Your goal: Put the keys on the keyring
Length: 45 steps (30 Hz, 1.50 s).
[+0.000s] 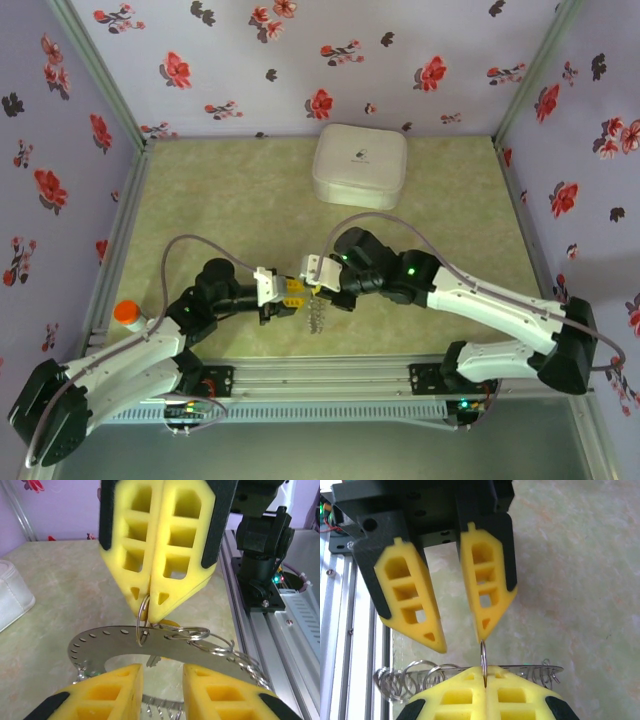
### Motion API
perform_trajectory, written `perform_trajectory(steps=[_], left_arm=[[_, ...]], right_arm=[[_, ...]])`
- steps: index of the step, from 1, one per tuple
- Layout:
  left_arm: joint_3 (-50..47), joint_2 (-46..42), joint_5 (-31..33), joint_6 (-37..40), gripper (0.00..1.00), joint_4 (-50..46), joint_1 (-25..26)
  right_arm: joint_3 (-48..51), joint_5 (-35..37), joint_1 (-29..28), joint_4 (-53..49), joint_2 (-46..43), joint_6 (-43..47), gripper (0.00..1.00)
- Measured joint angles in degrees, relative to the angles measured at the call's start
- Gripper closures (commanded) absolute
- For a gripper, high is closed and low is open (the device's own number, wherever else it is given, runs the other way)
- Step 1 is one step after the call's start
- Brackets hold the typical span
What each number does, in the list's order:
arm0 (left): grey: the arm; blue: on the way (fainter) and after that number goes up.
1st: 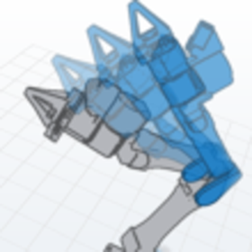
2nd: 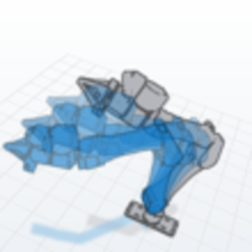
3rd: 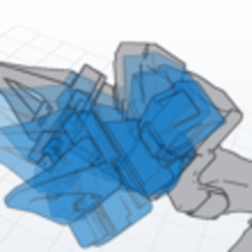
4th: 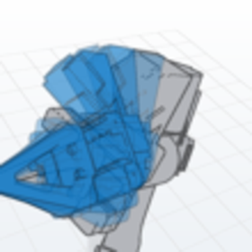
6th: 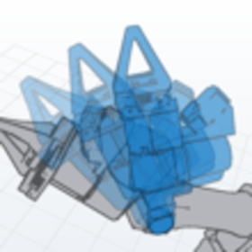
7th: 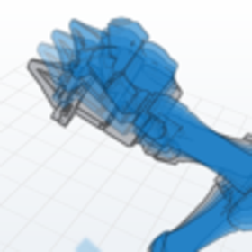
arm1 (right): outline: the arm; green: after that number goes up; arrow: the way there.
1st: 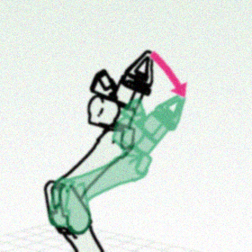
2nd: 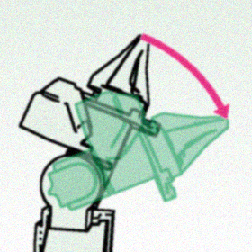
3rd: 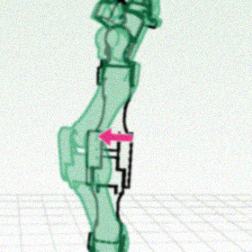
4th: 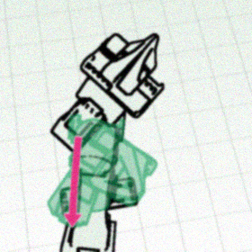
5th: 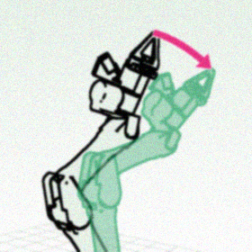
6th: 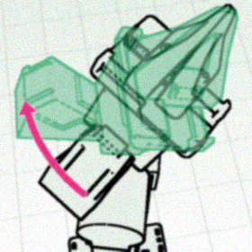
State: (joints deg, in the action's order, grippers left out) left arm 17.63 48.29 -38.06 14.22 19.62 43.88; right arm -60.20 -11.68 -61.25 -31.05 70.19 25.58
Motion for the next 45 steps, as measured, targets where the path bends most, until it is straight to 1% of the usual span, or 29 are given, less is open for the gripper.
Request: perform_trajectory(steps=[7,14,20,30,32,35,38,40,45], left_arm=[[0.0,-0.3,0.6,1.5,0.75,-1.8,0.0],[0.0,-0.3,0.6,1.9,0.75,-1.9,0.1],[0.0,-0.3,0.6,1.8,0.77,-1.7,0.2],[0.0,-0.3,0.6,1.8,0.88,-1.7,0.4],[0.0,-0.3,0.6,1.8,0.88,-1.7,0.4],[0.0,-0.3,0.6,1.8,0.82,-1.7,0.5],[0.0,-0.3,0.6,1.8,0.81,-1.5,0.5],[0.0,-0.3,0.6,1.8,0.82,-1.2,0.5],[0.0,-0.4,0.5,1.4,0.89,-0.4,0.5]], right_arm=[[-5.5,0.1,-1.0,-6.3,5.4,3.5,1.00],[-6.4,0.1,-1.2,-9.4,6.4,4.9,1.00],[-6.5,0.0,-1.3,-9.5,7.8,4.9,1.00],[-6.5,-0.5,-1.5,-9.2,7.9,4.9,1.00],[-6.5,-0.5,-1.5,-9.2,7.9,4.9,1.00],[-6.5,-0.6,-1.5,-9.2,7.9,4.8,1.00],[-6.5,-1.0,-1.5,-9.1,7.9,4.4,1.00],[-6.4,-1.4,-1.5,-8.7,7.8,4.2,1.00],[-4.9,-2.0,-1.5,-6.0,6.7,3.5,1.00]])
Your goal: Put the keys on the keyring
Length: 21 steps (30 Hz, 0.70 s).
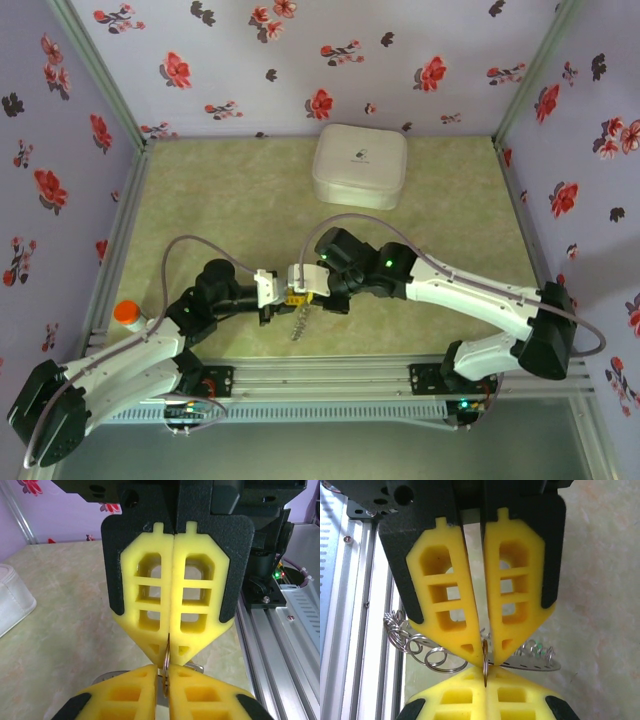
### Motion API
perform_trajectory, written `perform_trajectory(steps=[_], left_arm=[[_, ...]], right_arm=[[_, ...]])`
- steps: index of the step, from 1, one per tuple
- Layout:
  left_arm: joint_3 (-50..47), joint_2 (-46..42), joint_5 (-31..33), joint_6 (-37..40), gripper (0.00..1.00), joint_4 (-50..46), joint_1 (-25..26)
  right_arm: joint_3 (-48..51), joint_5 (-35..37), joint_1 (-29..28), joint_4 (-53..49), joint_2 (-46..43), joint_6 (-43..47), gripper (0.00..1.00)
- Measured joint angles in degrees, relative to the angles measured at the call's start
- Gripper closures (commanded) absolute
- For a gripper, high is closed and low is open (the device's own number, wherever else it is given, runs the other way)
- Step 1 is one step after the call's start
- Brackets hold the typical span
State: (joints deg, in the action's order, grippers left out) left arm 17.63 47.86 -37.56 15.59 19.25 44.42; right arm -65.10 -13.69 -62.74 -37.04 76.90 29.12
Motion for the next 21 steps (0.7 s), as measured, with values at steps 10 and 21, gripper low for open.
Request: perform_trajectory(steps=[10,21], left_arm=[[0.0,-0.3,0.1,-0.2,1.00,-0.5,0.1],[-0.1,-1.7,0.7,-1.3,1.00,4.4,0.2]], right_arm=[[3.1,0.0,0.1,3.6,-2.3,-2.2,0.71],[13.3,1.2,1.0,12.0,-15.2,-7.4,0.66]])
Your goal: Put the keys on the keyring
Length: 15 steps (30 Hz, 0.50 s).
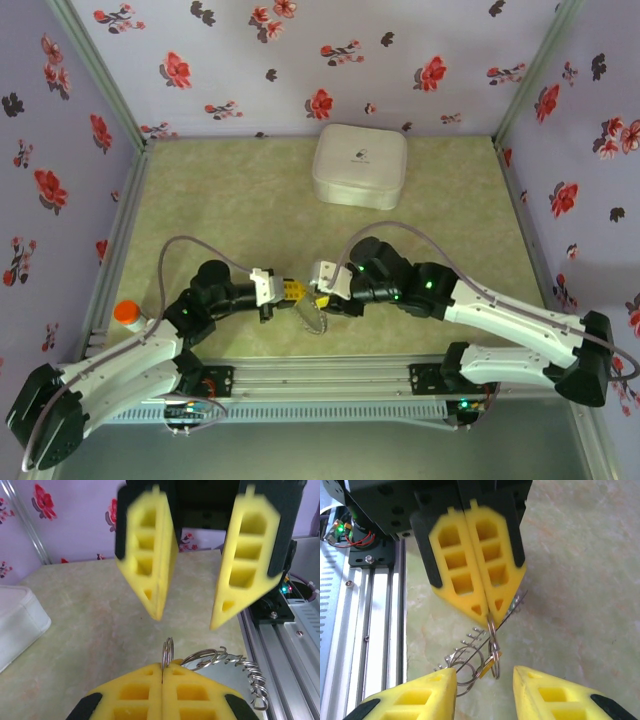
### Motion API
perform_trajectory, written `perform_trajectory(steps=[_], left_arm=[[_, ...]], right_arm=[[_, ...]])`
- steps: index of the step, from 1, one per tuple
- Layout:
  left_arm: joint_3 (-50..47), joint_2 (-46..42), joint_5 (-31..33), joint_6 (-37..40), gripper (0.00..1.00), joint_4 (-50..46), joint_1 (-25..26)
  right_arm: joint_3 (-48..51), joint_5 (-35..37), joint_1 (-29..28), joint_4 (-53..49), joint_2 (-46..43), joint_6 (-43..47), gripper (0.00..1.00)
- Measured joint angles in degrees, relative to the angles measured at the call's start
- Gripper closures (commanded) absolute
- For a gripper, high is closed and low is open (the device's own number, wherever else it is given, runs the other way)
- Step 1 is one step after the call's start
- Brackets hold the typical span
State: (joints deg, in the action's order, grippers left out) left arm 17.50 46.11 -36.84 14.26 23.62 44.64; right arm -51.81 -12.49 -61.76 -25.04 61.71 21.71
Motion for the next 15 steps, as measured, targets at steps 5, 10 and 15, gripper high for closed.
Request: perform_trajectory(steps=[5,10,15], left_arm=[[0.0,0.0,0.0,-0.4,1.00,0.5,0.0],[0.0,0.0,0.0,-0.6,1.00,1.5,0.0],[0.0,0.0,0.0,-0.8,1.00,1.7,0.0]], right_arm=[[1.3,1.5,0.0,1.7,0.3,-2.3,0.74],[1.3,1.6,0.0,3.0,0.3,-2.9,0.84],[1.3,1.6,0.0,3.3,0.7,-2.8,0.93]])
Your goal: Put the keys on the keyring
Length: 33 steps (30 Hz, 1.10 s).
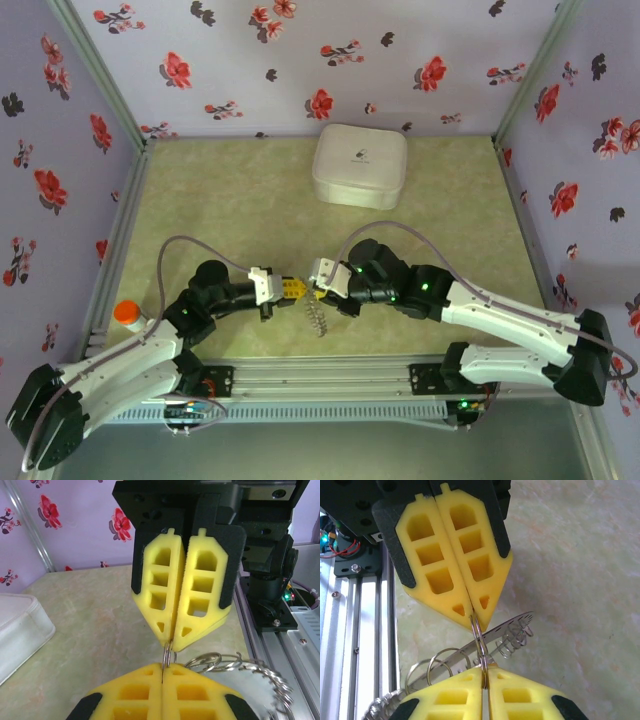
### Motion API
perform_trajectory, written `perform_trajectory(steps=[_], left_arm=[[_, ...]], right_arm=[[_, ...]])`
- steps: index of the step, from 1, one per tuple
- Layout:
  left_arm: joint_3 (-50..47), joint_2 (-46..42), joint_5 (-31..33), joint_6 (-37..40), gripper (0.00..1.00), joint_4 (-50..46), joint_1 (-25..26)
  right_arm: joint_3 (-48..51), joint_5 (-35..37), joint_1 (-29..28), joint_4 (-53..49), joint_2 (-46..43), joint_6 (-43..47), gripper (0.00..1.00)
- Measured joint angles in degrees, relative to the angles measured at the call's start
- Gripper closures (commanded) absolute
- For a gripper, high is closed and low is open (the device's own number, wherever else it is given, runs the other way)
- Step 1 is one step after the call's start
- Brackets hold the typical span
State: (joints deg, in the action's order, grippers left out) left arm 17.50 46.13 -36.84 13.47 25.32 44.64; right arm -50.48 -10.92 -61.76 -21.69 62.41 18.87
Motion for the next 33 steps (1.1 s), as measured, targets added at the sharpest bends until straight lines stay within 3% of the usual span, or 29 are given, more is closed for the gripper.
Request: perform_trajectory(steps=[5,11,12,17,25,33], left_arm=[[-0.1,0.0,0.0,-0.1,1.00,-0.1,0.0],[-0.5,0.0,0.1,-0.9,1.00,-0.3,0.0],[-0.5,0.0,0.2,-0.9,1.00,-0.4,0.0],[-0.7,0.0,0.2,-0.9,1.00,0.0,0.0],[-0.7,0.0,0.2,-1.1,1.00,0.7,0.0],[-0.7,0.0,0.2,-1.1,1.00,0.8,0.0]], right_arm=[[0.0,0.0,0.0,0.0,0.7,0.0,1.00],[0.0,0.0,0.1,0.4,2.6,0.0,1.00],[0.0,-0.1,0.1,0.5,3.0,0.0,0.99],[0.0,0.1,0.2,1.1,3.6,-0.1,0.74],[2.8,-1.1,0.3,4.2,-1.6,0.6,0.74],[3.0,-1.0,0.3,6.4,-0.8,0.6,0.72]])
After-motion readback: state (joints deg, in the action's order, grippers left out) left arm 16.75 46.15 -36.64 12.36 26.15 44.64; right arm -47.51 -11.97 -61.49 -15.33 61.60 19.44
